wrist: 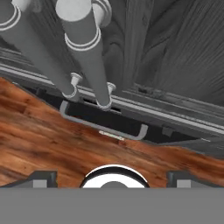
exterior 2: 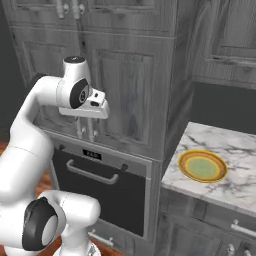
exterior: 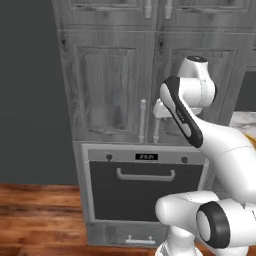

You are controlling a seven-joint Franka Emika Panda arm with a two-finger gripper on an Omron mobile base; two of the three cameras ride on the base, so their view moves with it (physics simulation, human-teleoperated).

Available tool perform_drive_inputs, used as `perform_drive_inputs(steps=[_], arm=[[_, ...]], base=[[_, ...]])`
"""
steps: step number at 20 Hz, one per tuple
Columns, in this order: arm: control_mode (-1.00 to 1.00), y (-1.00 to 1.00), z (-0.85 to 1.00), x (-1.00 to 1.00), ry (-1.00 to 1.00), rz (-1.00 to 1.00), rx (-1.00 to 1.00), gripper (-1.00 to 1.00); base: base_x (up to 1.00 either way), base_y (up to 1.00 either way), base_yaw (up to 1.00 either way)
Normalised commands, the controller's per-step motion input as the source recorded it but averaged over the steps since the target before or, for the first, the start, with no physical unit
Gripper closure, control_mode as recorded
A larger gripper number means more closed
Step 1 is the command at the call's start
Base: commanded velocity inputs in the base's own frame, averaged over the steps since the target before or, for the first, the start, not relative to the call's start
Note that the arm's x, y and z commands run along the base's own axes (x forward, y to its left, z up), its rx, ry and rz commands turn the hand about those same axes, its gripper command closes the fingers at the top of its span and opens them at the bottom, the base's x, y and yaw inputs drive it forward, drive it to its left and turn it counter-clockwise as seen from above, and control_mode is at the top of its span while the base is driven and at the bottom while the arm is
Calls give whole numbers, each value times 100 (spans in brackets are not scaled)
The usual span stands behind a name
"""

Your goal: Take the baked cake out of the oven and place it on the plate for cooling. Then close the oven door.

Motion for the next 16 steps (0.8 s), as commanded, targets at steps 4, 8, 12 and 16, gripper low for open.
perform_drive_inputs(steps=[4, 8, 12, 16], arm=[[100, 0, 0, 0, 0, 0, 0, -100], [100, 0, 0, 0, 0, 0, 0, -100], [100, 0, 0, 0, 0, 0, 0, -100], [100, 0, 0, 0, 0, 0, 0, -100]], base=[[-43, -44, 35], [-25, -60, 38], [-16, -69, 38], [-9, -59, 40]])
